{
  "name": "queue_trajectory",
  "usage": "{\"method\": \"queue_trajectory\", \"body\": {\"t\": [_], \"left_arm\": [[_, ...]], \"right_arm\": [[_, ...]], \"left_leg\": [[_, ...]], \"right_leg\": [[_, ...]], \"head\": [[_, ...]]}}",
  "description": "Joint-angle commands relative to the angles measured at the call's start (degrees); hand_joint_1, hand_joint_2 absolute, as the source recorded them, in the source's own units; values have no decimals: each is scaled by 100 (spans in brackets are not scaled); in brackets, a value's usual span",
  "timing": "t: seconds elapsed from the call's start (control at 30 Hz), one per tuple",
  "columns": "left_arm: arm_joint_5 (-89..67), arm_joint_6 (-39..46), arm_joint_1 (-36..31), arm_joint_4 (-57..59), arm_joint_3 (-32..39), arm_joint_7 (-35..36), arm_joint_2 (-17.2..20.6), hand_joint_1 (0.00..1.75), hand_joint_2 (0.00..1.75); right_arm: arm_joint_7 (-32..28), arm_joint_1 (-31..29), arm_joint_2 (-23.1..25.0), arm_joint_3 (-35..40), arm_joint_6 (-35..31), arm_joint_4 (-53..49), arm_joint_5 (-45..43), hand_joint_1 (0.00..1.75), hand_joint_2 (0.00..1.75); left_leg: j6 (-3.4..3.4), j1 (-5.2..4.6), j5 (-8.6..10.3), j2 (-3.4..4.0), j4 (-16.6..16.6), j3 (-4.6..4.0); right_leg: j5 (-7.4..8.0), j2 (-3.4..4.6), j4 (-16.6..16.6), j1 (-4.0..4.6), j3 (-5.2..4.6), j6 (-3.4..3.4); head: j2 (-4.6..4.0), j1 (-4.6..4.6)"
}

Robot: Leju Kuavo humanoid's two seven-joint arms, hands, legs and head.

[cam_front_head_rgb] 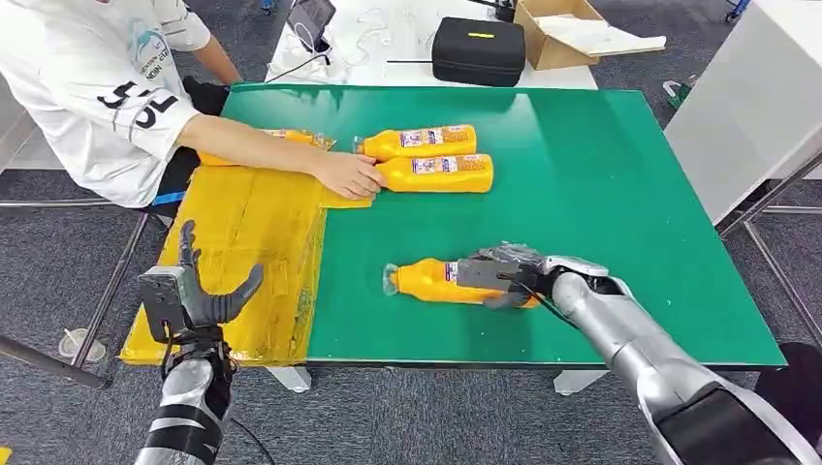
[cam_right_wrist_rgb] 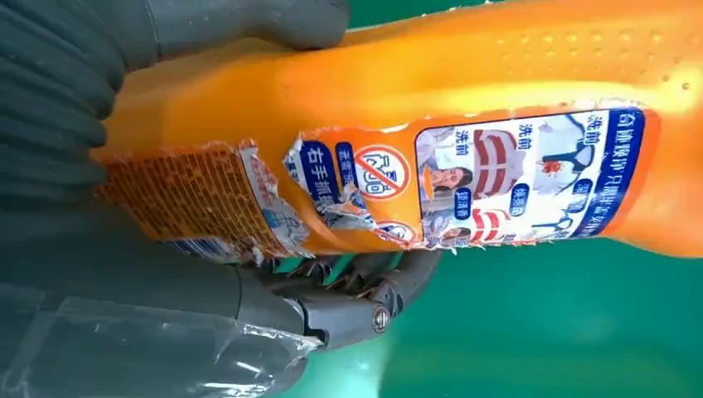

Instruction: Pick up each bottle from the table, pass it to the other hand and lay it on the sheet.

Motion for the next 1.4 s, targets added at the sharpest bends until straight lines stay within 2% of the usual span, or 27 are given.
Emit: {"method": "queue_trajectory", "body": {"t": [0.03, 0.1, 0.47, 0.53, 0.63, 0.67, 0.7, 0.73, 0.8, 0.83, 0.87, 0.9, 1.07, 1.17, 1.33, 1.4], "left_arm": [[49, -50, -131, 249, -133, 20, -14, 0, 175], [63, -85, -70, 171, -122, 20, -25, 0, 175], [68, -88, -63, 156, -111, 20, -33, 0, 175], [121, -259, 34, 79, -43, 20, -91, 0, 175], [421, -945, 259, -242, 65, 238, -229, 0, 175], [725, -1348, 335, -356, 52, 494, -257, 0, 175], [825, -1468, 375, -433, 7, 566, -262, 0, 175], [1003, -1708, 427, -545, -111, 658, -264, 0, 175], [1295, -1966, 476, -695, -300, 822, -259, 0, 175], [1423, -2098, 483, -741, -421, 864, -223, 0, 175], [1521, -2176, 490, -768, -488, 914, -203, 0, 175], [1673, -2354, 508, -836, -643, 982, -165, 0, 175], [1905, -2572, 536, -904, -1028, 1056, -68, 0, 175], [2135, -2854, 552, -869, -1195, 1112, -16, 0, 175], [2355, -3148, 540, -842, -1341, 1184, 19, 0, 175], [2479, -3335, 500, -764, -1430, 1232, 35, 0, 175]], "right_arm": [[81, 448, -272, 77, -642, -611, -407, 175, 175], [19, 774, -224, -265, -1076, -1006, -638, 175, 175], [41, 849, -195, -331, -1153, -1088, -658, 175, 175], [-125, 1395, 233, -1048, -2092, -1574, -614, 175, 175], [-679, 2254, 1206, -2044, -3477, -2653, 141, 175, 175], [-802, 2446, 1429, -2233, -3717, -2919, 172, 175, 175], [-967, 2551, 1548, -2319, -3992, -3082, 278, 175, 175], [-1198, 2726, 1726, -2482, -4150, -3308, 69, 175, 175], [-1503, 2880, 1837, -2644, -4511, -3485, 153, 175, 175], [-1570, 2903, 1859, -2692, -4479, -3465, 103, 175, 175], [-1708, 2931, 1903, -2754, -4566, -3477, 96, 175, 175], [-1862, 2957, 1971, -2854, -4639, -3417, 30, 175, 175], [-2318, 2978, 2100, -3078, -4722, -3190, -211, 175, 175], [-2363, 2946, 2133, -3108, -4589, -2910, -225, 175, 175], [-2518, 2902, 2210, -2977, -4326, -2451, -255, 175, 175], [-2608, 2852, 2318, -2791, -4102, -2092, -235, 175, 175]], "left_leg": [[3, 2, -3, -7, -5, 15], [2, 3, -4, -6, -5, 12], [4, 2, -8, 7, -3, 12], [4, 2, -8, 7, -3, 11], [-1, 6, -11, 17, -9, 16], [-2, 8, -20, 32, -15, 36], [-4, 9, -16, 30, -7, 8], [-4, 10, -25, 35, -5, 18], [-6, 8, -29, 27, -3, 17], [-5, 9, -37, 28, -4, 34], [-7, 10, -16, -2, -3, -15], [-4, 10, -20, -9, -1, -2], [-2, 14, -20, 9, -3, -7], [-2, 10, -23, 10, -7, 7], [-4, 4, -13, 4, -8, -19], [-4, 7, -20, 14, -12, 4]], "right_leg": [[-6, -14, -7, 5, 20, -9], [-6, -14, -7, 6, 18, -9], [-5, -3, -4, 6, 14, -11], [-5, -3, -5, 6, 13, -11], [-4, 9, -11, 10, 15, -13], [-10, 20, -14, 13, 31, -21], [-5, 22, -7, 12, 6, -15], [-14, 25, -2, 14, 16, -20], [-20, 16, 4, 13, 11, -21], [-28, 12, 4, 15, 24, -25], [-13, -8, 2, 10, -15, -10], [-24, -19, 4, 12, -2, -15], [-16, -2, -1, 14, -3, -13], [-18, -5, -4, 8, 11, -18], [-8, -4, -6, 5, -15, -7], [-12, 3, -10, 9, 5, -13]], "head": [[0, 0], [2, -2], [0, 0], [2, -2], [0, 0], [0, 0], [0, 2], [0, 0], [0, -4], [0, -4], [0, -7], [0, -2], [0, 0], [0, 0], [2, 0], [0, 0]]}}
